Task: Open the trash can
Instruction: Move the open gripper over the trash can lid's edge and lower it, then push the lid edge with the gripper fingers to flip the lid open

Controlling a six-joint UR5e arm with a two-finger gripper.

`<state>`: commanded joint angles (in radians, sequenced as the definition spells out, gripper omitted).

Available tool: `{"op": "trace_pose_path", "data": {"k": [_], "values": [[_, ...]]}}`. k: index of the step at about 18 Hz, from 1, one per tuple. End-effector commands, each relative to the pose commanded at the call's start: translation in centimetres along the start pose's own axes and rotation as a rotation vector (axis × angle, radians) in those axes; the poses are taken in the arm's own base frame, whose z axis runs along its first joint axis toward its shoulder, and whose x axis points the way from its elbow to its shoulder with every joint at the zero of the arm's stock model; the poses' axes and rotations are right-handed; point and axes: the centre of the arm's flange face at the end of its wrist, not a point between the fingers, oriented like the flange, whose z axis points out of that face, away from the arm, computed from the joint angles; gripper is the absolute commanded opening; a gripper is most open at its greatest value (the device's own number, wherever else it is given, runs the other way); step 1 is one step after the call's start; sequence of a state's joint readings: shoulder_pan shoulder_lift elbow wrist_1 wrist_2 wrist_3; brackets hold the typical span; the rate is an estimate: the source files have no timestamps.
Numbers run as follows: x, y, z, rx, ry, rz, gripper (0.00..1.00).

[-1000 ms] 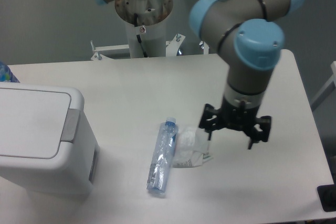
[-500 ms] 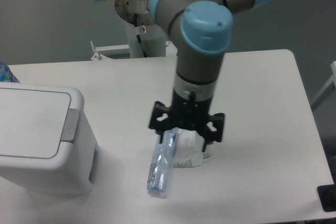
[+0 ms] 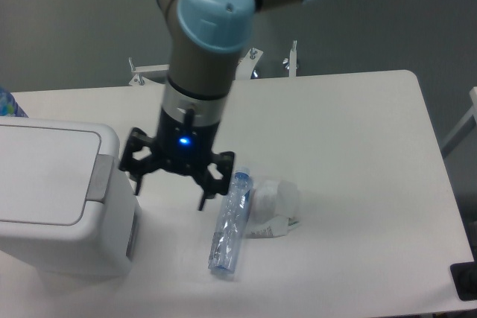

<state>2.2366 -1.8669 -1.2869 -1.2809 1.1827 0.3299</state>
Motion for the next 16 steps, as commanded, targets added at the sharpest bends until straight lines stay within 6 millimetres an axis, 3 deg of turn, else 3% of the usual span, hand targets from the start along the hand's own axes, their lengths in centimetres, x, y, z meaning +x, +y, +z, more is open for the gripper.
{"op": "trace_pose_path", "data": {"k": [6, 16], "values": [[1.7, 0.3, 1.1, -0.011, 0.006, 0.004, 1.0], [1.5, 0.9, 2.1, -0.026, 0.007, 0.0, 1.0]]}}
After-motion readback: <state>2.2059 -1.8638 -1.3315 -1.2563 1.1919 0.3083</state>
